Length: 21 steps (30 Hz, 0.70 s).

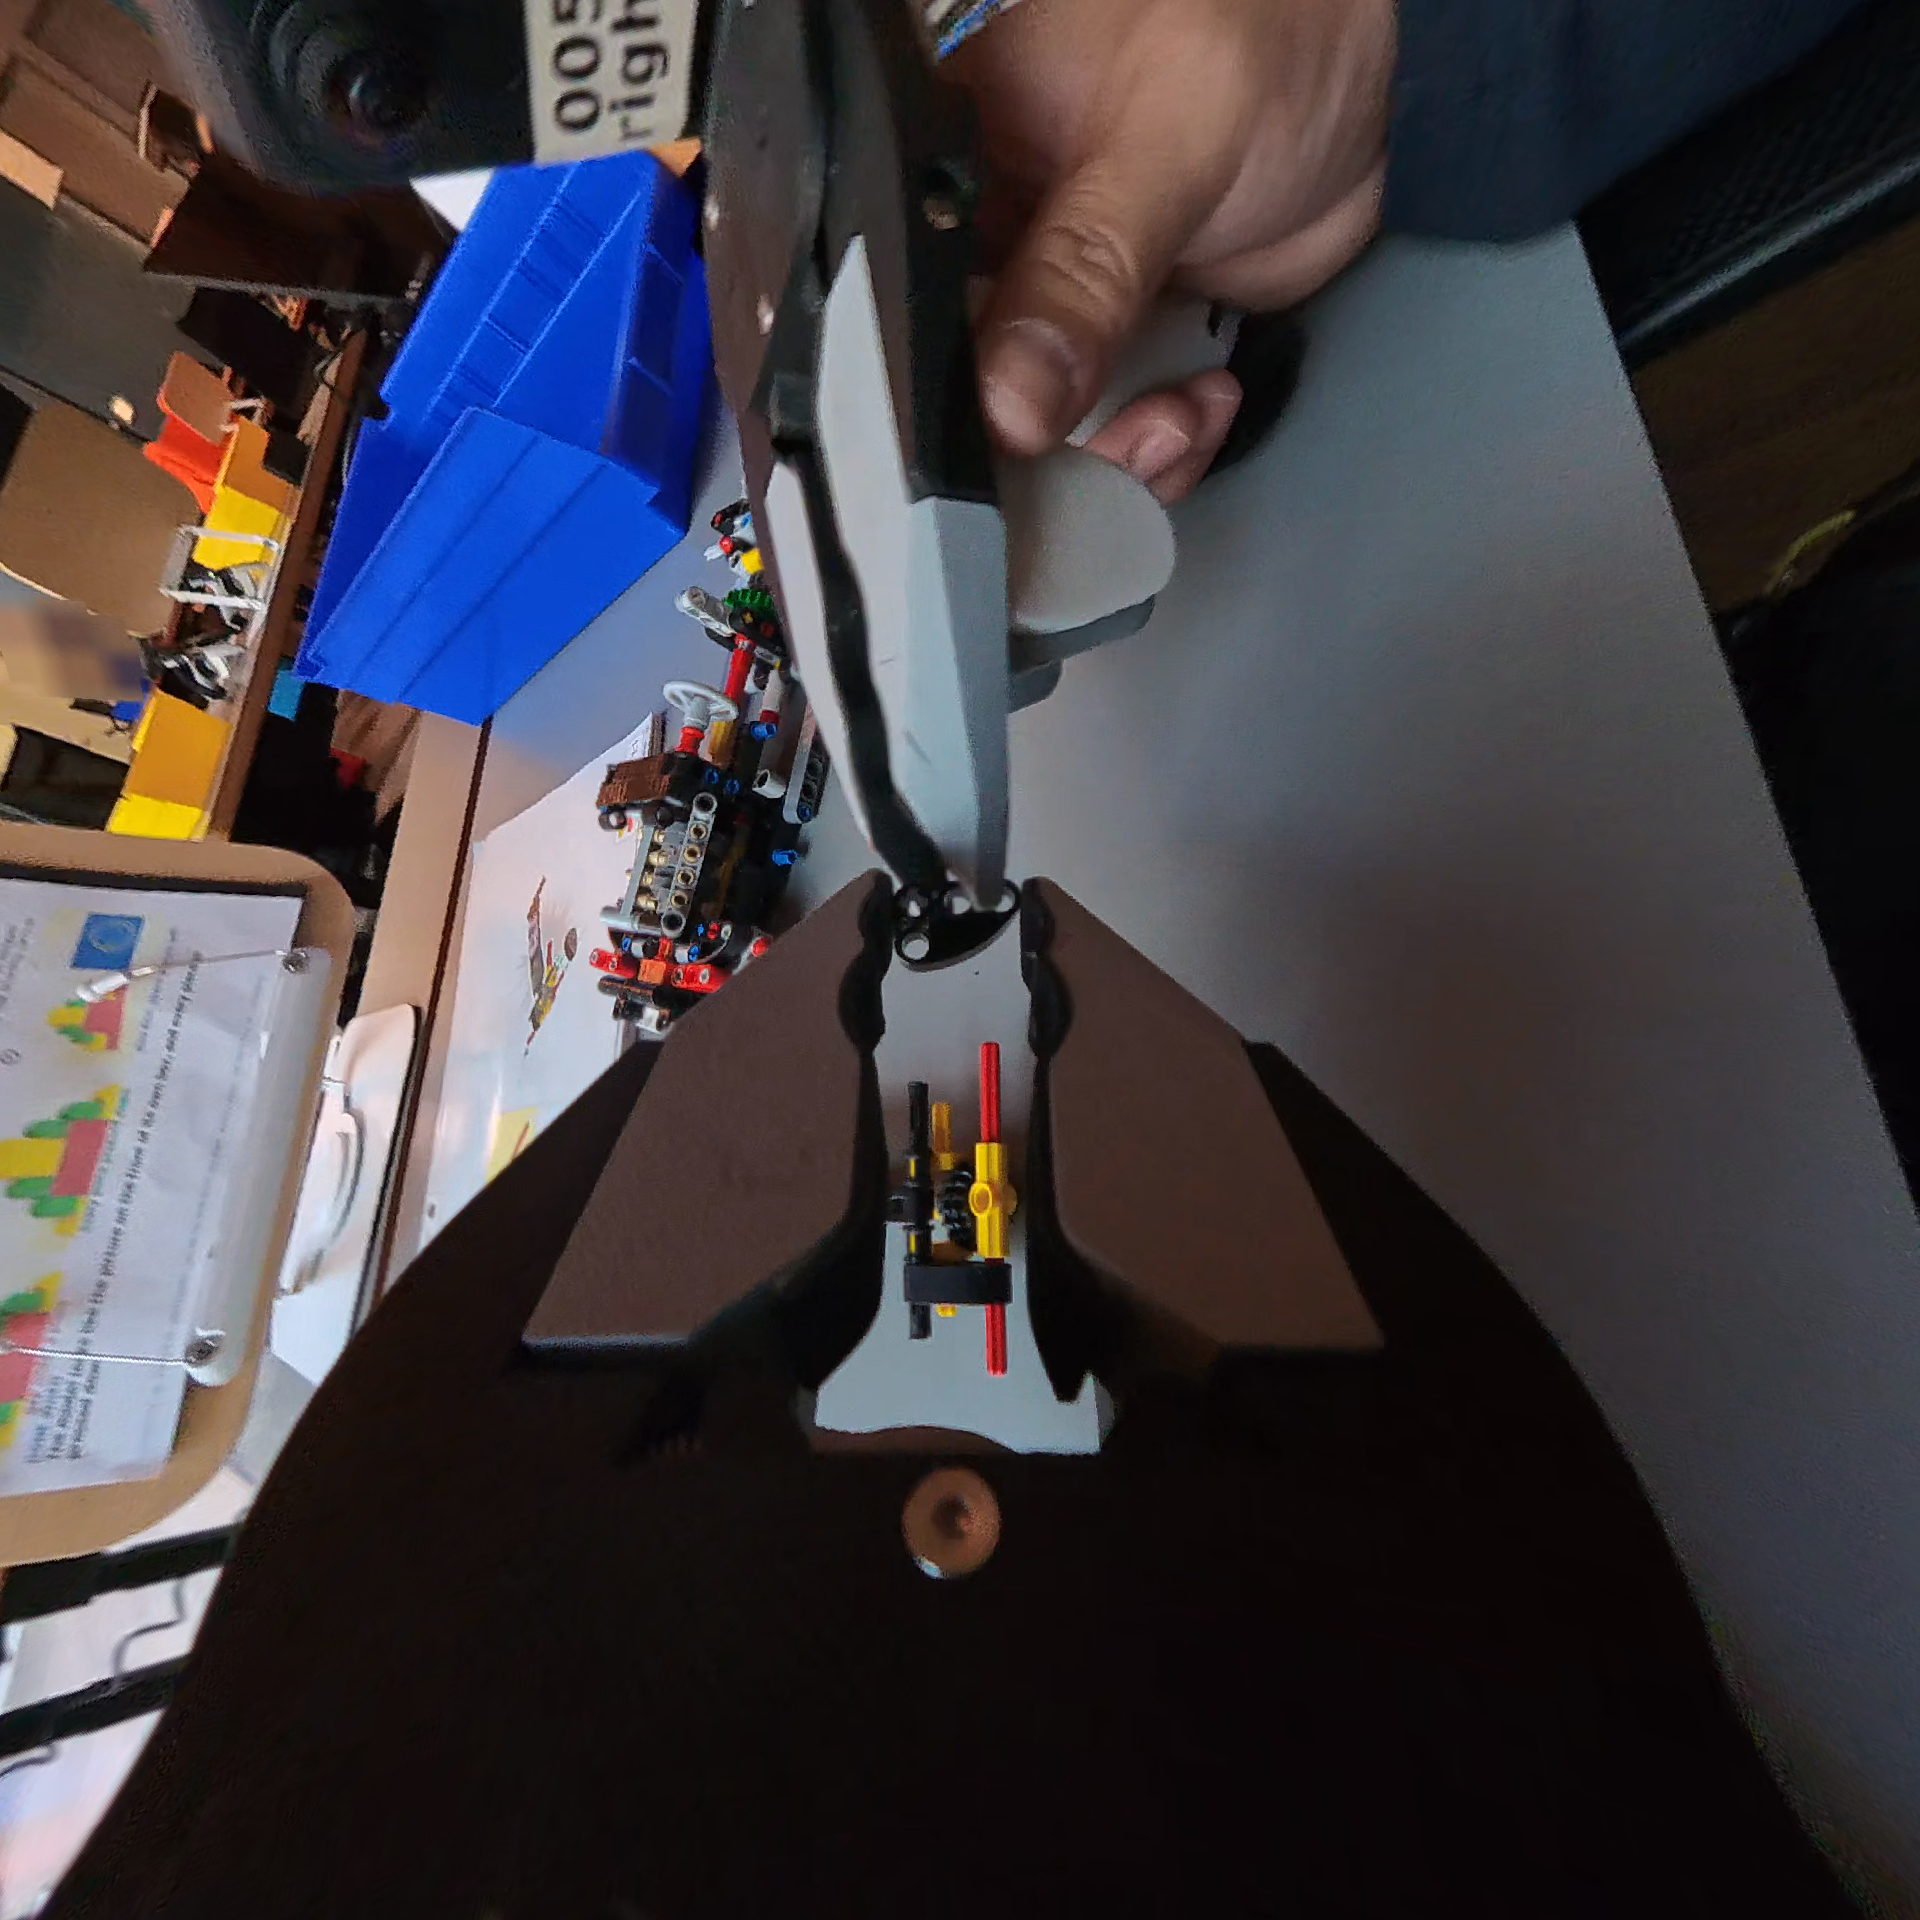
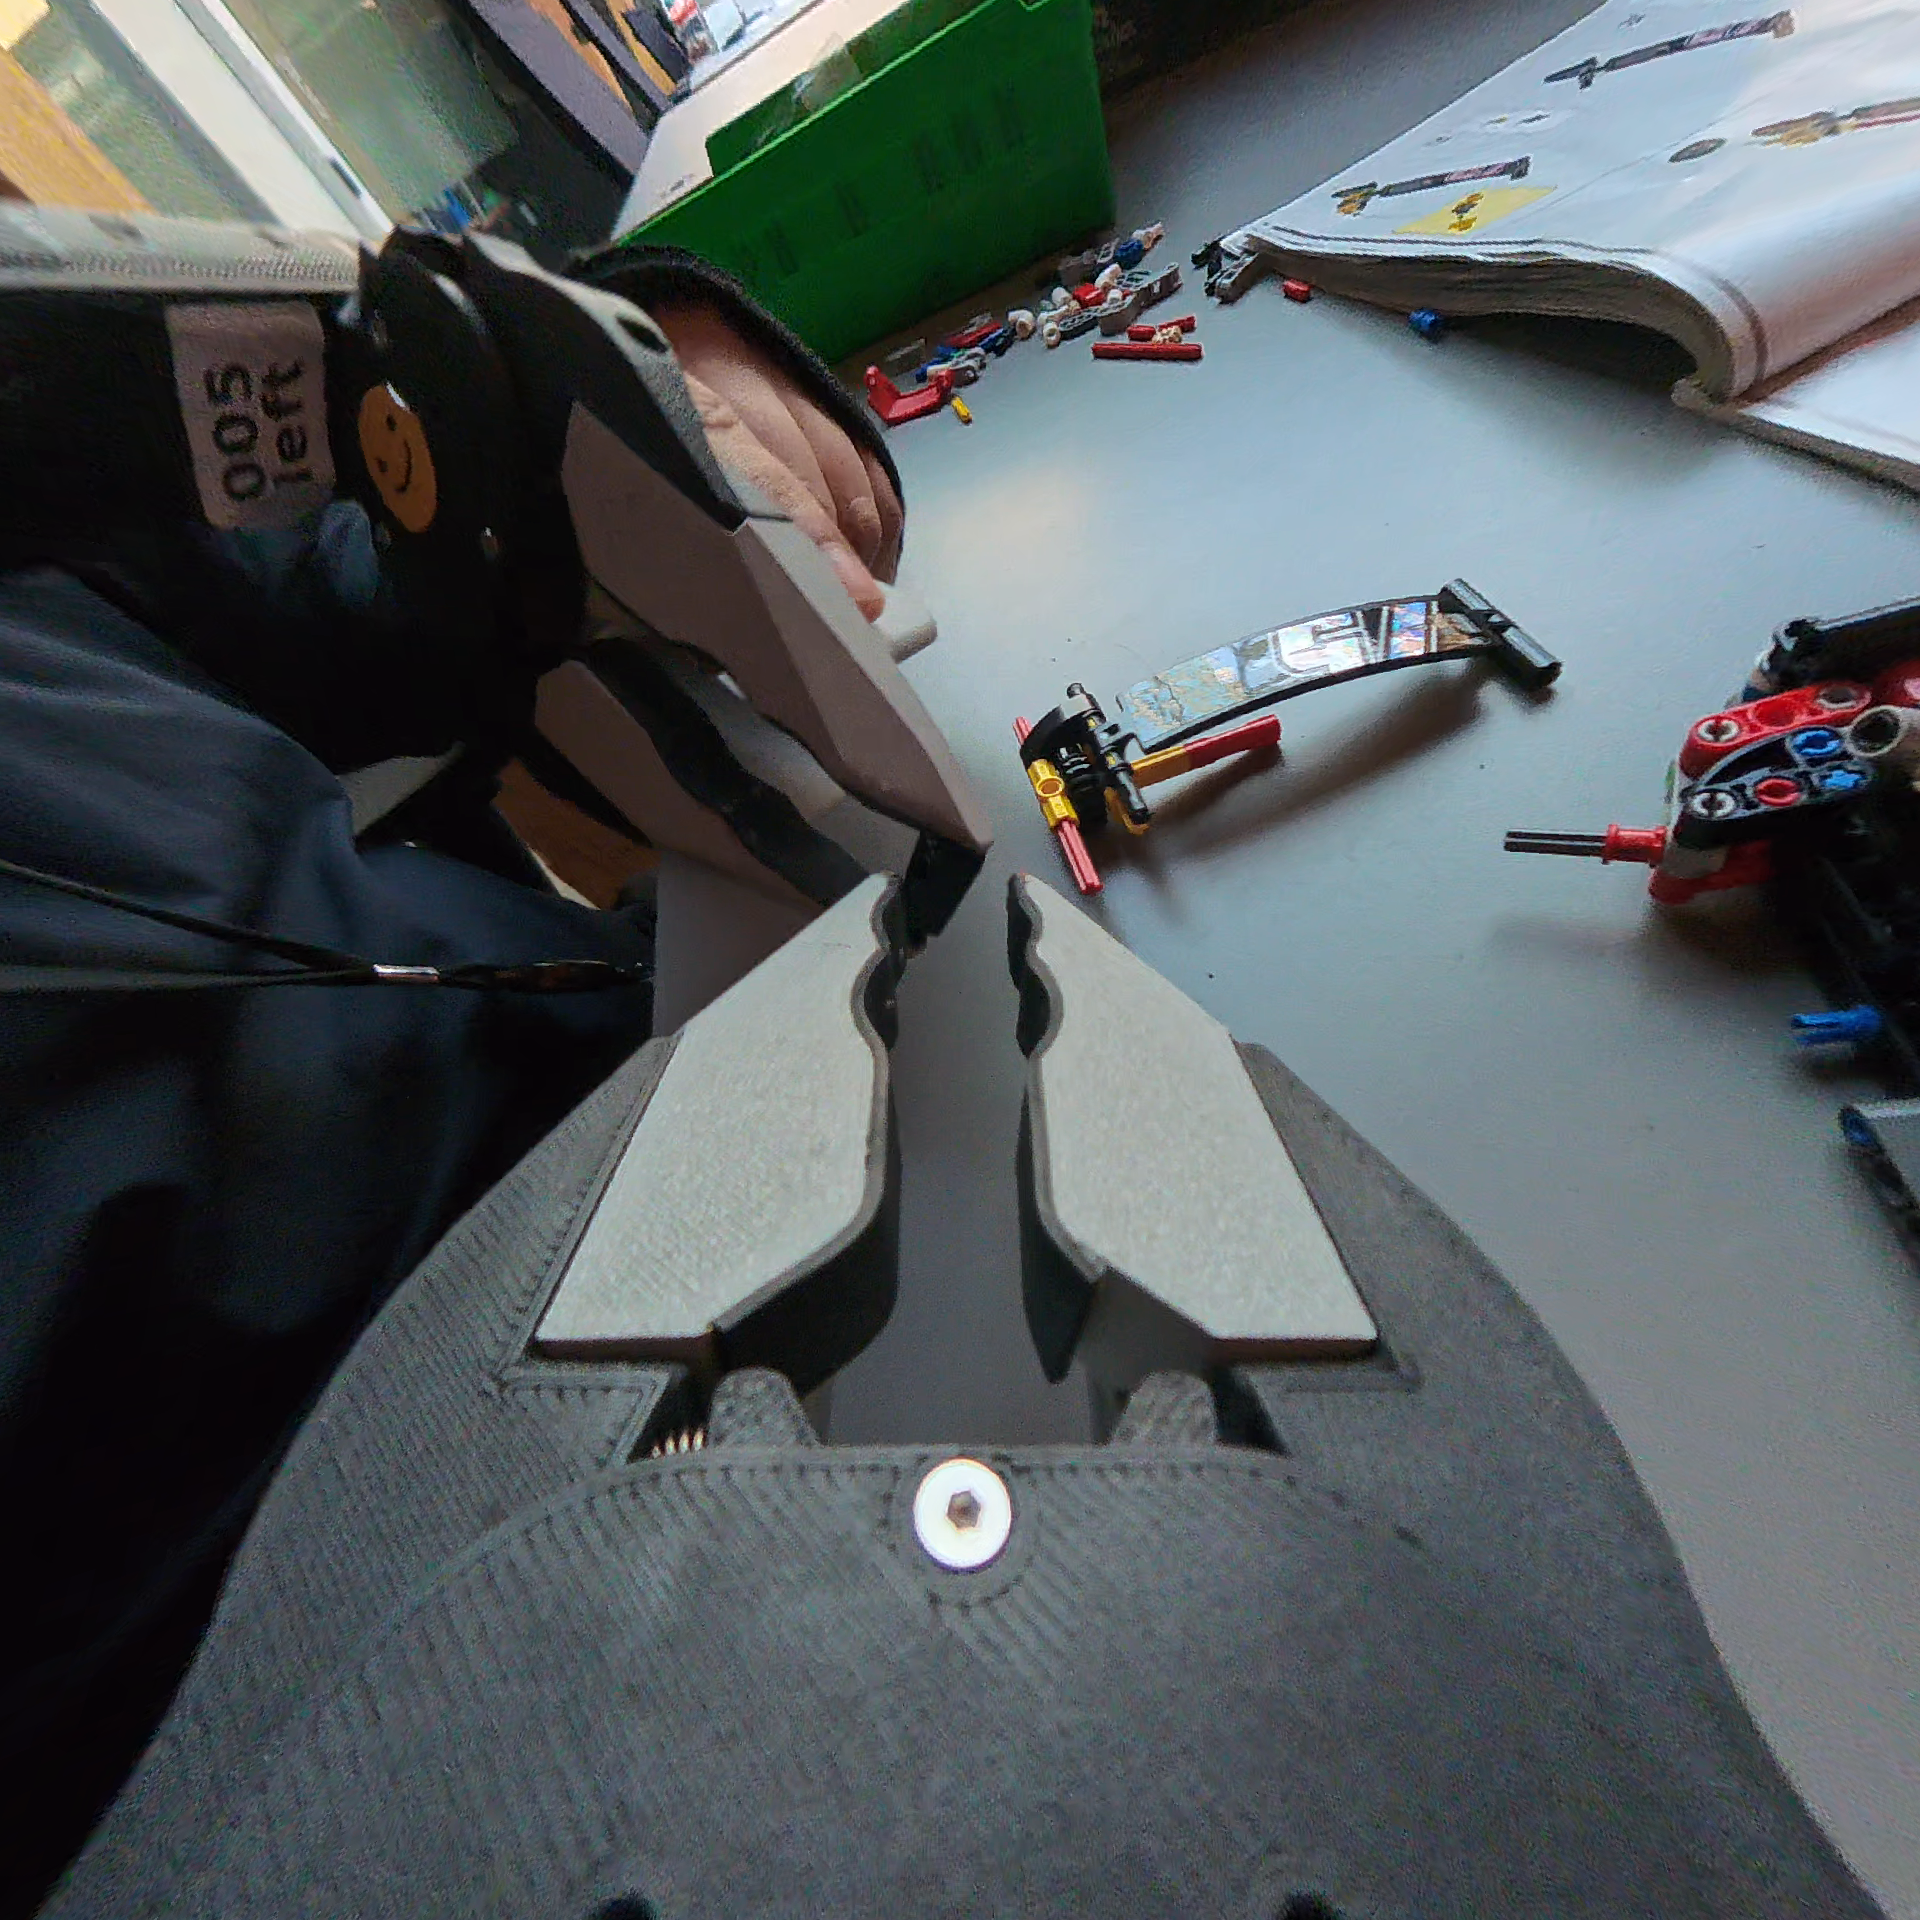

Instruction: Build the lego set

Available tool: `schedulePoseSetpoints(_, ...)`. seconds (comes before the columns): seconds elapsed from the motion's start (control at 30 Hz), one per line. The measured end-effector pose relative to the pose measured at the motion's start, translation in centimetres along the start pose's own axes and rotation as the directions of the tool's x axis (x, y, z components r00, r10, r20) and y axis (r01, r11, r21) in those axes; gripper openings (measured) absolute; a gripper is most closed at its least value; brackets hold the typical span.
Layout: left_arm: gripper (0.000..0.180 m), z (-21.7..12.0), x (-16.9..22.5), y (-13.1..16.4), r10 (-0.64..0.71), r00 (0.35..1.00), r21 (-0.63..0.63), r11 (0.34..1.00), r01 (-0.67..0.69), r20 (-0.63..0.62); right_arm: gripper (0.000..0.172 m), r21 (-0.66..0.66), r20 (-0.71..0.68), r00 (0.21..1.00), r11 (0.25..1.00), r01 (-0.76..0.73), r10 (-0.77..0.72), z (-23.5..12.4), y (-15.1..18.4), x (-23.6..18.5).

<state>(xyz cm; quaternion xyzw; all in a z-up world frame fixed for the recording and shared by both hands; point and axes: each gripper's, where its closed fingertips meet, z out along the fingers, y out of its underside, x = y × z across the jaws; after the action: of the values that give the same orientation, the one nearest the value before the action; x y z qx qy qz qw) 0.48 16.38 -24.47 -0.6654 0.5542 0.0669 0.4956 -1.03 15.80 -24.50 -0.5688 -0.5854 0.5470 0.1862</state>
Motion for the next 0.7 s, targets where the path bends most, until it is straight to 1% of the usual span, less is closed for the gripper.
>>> schedulePoseSetpoints(0.07, 0.022, 0.1, 0.4, 0.0, 0.041, 0.999, -0.014, 0.999, -0.041, -0.005, 0.015, 0.009, 0.045, 0.998, 0.999, -0.051, 0.051, 0.3, -0.1, -0.4)
schedulePoseSetpoints(0.13, 0.022, 0.1, 0.6, 0.1, 0.070, 0.998, -0.038, 0.997, -0.070, -0.002, 0.008, -0.008, 0.070, 0.991, 0.994, -0.113, 0.113, 0.6, 0.1, -0.4)
schedulePoseSetpoints(0.17, 0.022, 0.1, 0.6, 0.2, 0.078, 0.997, -0.051, 0.996, -0.078, 0.000, 0.007, -0.014, 0.081, 0.986, 0.990, -0.142, 0.142, 0.7, 0.2, -0.4)
schedulePoseSetpoints(0.23, 0.023, 0.0, 0.2, 0.0, 0.064, 0.998, -0.047, 0.997, -0.063, 0.029, 0.006, 0.008, 0.127, 0.972, 0.980, -0.199, 0.196, 0.6, -0.2, -0.5)
schedulePoseSetpoints(0.27, 0.025, -0.2, -0.2, -0.1, 0.046, 0.997, -0.040, 0.998, -0.043, 0.061, 0.005, 0.035, 0.158, 0.962, 0.973, -0.229, 0.221, 0.4, -0.6, -0.6)
schedulePoseSetpoints(0.3, 0.031, -0.4, -1.0, -0.3, 0.011, 0.994, -0.025, 1.000, -0.008, 0.111, 0.005, 0.067, 0.185, 0.953, 0.964, -0.258, 0.242, 0.1, -1.0, -0.6)
schedulePoseSetpoints(0.33, 0.037, -0.6, -1.9, -0.5, -0.053, 0.985, 0.003, 0.999, 0.053, 0.162, 0.005, 0.102, 0.216, 0.942, 0.953, -0.285, 0.259, -0.2, -1.6, -0.6)
schedulePoseSetpoints(0.37, 0.039, -0.9, -2.4, -0.8, -0.144, 0.971, 0.048, 0.989, 0.137, 0.192, 0.005, 0.136, 0.254, 0.929, 0.941, -0.310, 0.270, -0.5, -2.1, -0.8)
schedulePoseSetpoints(0.4, 0.038, -1.1, -2.5, -1.2, -0.231, 0.956, 0.097, 0.971, 0.217, 0.183, 0.005, 0.162, 0.292, 0.916, 0.929, -0.332, 0.276, -0.8, -2.6, -1.0)
schedulePoseSetpoints(0.47, 0.037, -1.5, -2.4, -1.9, -0.334, 0.933, 0.168, 0.936, 0.310, 0.138, 0.005, 0.200, 0.370, 0.889, 0.911, -0.360, 0.270, -1.2, -3.5, -1.7)
schedulePoseSetpoints(0.5, 0.030, -1.8, -2.5, -2.4, -0.361, 0.925, 0.204, 0.921, 0.333, 0.120, 0.005, 0.211, 0.410, 0.872, 0.903, -0.375, 0.266, -1.3, -3.8, -2.2)
schedulePoseSetpoints(0.53, 0.027, -2.2, -2.6, -3.0, -0.384, 0.918, 0.248, 0.903, 0.351, 0.098, 0.005, 0.215, 0.453, 0.852, 0.895, -0.391, 0.264, -1.4, -4.1, -2.7)
schedulePoseSetpoints(0.6, 0.026, -3.0, -3.0, -3.9, -0.412, 0.909, 0.317, 0.871, 0.375, 0.057, 0.005, 0.231, 0.540, 0.802, 0.872, -0.432, 0.255, -1.6, -4.8, -3.7)
schedulePoseSetpoints(0.7, 0.026, -4.1, -3.0, -5.0, -0.418, 0.909, 0.402, 0.831, 0.384, -0.004, 0.006, 0.240, 0.648, 0.726, 0.843, -0.480, 0.229, -2.1, -5.6, -5.0)
